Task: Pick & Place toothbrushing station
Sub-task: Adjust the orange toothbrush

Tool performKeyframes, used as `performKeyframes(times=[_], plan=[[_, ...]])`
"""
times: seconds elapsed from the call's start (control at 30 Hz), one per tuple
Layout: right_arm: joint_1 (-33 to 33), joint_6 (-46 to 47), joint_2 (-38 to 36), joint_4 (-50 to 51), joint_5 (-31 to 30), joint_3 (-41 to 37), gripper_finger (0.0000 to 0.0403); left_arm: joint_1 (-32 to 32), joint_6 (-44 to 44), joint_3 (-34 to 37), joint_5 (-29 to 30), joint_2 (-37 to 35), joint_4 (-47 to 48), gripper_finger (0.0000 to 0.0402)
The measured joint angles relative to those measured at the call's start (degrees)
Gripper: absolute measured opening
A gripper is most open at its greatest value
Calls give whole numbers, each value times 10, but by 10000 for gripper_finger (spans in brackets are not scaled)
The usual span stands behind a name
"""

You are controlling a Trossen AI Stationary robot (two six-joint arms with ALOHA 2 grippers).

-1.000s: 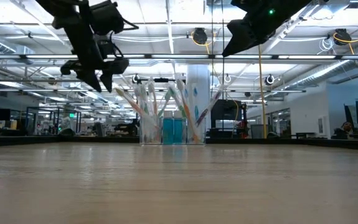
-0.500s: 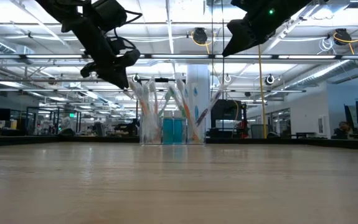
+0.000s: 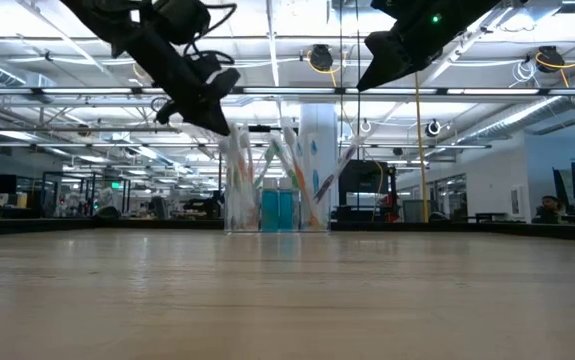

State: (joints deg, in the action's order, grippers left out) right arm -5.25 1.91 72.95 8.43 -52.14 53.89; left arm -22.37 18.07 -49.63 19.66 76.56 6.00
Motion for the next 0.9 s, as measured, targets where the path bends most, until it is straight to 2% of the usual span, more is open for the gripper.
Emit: performKeyframes(times=[0.27,0.43,0.53,0.67,0.73,0.8,0.9], plan=[[0,0,0,0,0,0,130,2,0,0,-8,74,-2,6],[0,-1,0,0,0,0,130,11,1,0,-5,87,-3,4],[0,-2,0,0,0,0,130,21,-2,1,-13,77,-1,18],[0,-2,0,0,0,0,130,37,-12,0,-60,59,-3,43],[0,-2,0,0,0,0,130,46,-7,1,-64,54,-5,56],[0,-2,0,0,0,0,130,50,5,1,-46,51,-15,71],[0,-1,0,0,0,0,130,50,26,1,10,55,-32,94]])
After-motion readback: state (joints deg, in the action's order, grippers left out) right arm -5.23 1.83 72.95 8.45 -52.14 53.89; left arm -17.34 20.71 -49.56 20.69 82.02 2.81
